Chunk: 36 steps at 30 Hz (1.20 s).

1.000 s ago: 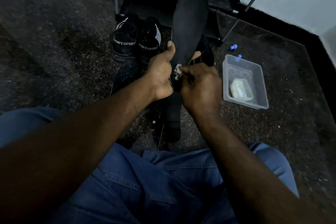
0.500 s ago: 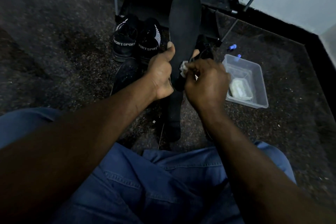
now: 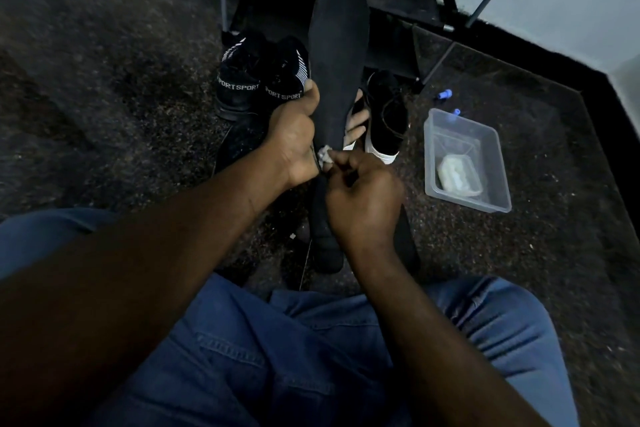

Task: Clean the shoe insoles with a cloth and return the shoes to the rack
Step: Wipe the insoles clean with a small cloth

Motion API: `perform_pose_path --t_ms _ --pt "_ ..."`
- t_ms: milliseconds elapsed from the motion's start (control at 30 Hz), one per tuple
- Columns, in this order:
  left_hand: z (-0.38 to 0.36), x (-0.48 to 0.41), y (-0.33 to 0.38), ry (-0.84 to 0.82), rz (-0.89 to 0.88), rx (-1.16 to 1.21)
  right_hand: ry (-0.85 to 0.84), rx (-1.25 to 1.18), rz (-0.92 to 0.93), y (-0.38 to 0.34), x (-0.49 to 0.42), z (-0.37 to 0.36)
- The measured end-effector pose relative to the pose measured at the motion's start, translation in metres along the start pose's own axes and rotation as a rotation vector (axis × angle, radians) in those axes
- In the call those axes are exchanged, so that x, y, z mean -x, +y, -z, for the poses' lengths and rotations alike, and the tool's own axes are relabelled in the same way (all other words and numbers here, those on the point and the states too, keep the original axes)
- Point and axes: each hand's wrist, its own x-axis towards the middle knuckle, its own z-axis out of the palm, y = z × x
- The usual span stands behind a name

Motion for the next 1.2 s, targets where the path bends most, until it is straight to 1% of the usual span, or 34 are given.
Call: perform_pose_path --t_ms 67,133,333,467,633,733,833,967,1067,1200 --pt "-0.001 0.001 -0.002 -0.015 -0.018 -0.017 -0.006 -0.111 -0.047 -0.006 0.0 0.0" --pt "-0.003 0.0 -0.005 -0.033 -0.029 -0.035 -0.003 -0.117 -0.031 -0.011 -0.003 0.003" --pt "-0.002 0.001 -0.002 -0.039 -0.032 0.019 0.005 0.144 0.166 0.003 0.003 0.01" --pt "-0.003 0.001 0.0 -0.028 -0.022 0.025 0.06 0.22 0.181 0.01 -0.012 0.016" --pt "-0.007 0.008 -0.005 0.014 0.023 -0.076 0.118 0.343 0.173 -0.002 -0.057 0.021" --pt "-0.007 0.007 -0.005 0.014 0.004 -0.098 0.106 0.404 0.188 -0.006 -0.076 0.023" --pt "-0.007 0.005 -0.005 0.004 0.006 -0.074 0.066 0.386 0.188 0.002 -0.066 0.024" --pt "-0.003 0.002 -0.001 -0.013 0.012 0.026 0.015 0.332 0.22 0.016 -0.025 0.017" --pt "0.001 -0.003 0.0 -0.029 0.008 0.054 -0.009 0.217 0.2 0.016 -0.003 0.009" --pt "-0.002 -0.001 -0.004 -0.043 0.004 0.078 0.027 0.053 0.134 0.009 0.002 0.004"
